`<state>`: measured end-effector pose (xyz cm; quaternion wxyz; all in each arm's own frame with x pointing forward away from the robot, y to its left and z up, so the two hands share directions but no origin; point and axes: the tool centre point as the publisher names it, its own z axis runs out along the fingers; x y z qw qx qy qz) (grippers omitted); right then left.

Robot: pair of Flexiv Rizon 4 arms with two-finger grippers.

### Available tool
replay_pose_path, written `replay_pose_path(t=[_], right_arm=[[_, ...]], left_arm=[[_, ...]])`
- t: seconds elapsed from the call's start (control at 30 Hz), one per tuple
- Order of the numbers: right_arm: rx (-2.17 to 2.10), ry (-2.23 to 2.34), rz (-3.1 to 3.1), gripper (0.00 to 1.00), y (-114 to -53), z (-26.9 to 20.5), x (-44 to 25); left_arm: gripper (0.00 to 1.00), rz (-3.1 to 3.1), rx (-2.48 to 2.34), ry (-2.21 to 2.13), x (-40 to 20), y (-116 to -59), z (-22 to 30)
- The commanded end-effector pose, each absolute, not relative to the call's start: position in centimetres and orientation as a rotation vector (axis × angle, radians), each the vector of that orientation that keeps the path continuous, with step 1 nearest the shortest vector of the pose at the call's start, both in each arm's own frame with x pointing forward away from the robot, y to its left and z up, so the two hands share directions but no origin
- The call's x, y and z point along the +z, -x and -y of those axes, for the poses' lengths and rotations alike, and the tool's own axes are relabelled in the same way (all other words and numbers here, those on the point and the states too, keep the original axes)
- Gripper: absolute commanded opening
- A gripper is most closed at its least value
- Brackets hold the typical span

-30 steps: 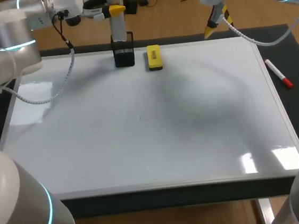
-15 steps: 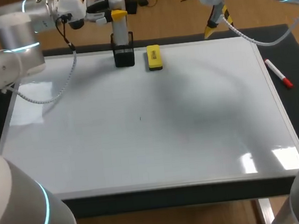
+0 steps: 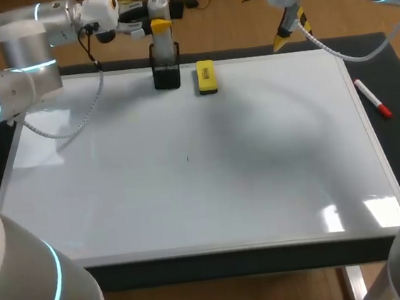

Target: Pick up the inspection probe, press it on each red-marked spot on the whiteboard one by one, put down the probe, pick up the eraser, and wipe off all the red marks.

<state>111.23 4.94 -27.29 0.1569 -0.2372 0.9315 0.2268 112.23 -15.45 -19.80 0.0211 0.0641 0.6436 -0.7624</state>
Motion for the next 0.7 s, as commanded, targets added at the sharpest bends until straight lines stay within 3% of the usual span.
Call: replay_pose_path(t=[0.03, 0.7], right_arm=[[0.645, 0.682, -2.669, 1.0, -111.2, -4.9, -27.2], [0.645, 0.682, -2.669, 1.0, -111.2, -4.9, -27.2]], left_arm=[[0.0, -1.988, -2.381, -0.232, -20.3, -113.0, 15.7], [0.0, -2.003, -2.408, -0.199, -23.6, -114.3, 15.6]])
